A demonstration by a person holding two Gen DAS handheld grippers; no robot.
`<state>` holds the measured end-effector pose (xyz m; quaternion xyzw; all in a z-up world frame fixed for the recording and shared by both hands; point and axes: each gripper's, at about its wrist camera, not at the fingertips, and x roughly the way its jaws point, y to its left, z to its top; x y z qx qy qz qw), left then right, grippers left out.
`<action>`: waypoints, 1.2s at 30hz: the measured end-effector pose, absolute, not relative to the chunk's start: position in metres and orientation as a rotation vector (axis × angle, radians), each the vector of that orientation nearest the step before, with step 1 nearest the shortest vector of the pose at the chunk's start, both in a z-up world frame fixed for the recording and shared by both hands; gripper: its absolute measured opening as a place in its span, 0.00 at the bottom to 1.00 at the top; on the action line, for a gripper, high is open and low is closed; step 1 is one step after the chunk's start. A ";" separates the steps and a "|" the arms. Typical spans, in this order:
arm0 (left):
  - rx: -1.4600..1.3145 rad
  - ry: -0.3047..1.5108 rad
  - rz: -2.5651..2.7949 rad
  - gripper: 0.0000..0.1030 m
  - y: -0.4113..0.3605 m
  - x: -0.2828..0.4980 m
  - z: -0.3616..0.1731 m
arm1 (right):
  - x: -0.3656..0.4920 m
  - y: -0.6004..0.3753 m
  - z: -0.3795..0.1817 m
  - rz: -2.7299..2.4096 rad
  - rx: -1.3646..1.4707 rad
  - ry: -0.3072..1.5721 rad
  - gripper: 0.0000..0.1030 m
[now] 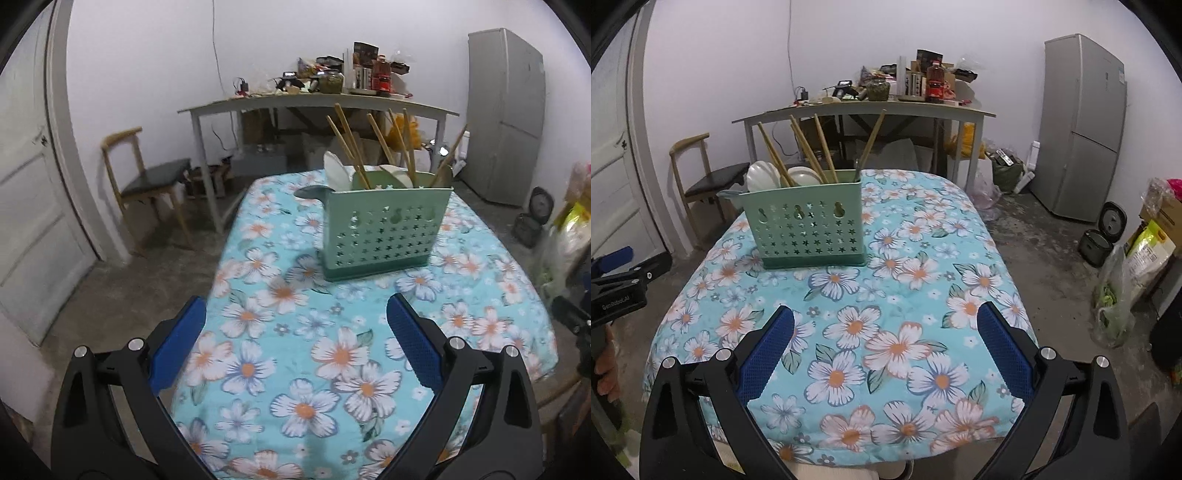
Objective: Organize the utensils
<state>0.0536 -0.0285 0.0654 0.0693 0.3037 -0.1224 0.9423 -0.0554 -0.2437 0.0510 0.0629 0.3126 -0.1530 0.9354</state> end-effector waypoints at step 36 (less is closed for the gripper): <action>0.102 0.670 -0.101 0.92 -0.001 0.050 0.063 | -0.069 -0.275 0.055 -0.352 0.156 0.625 0.94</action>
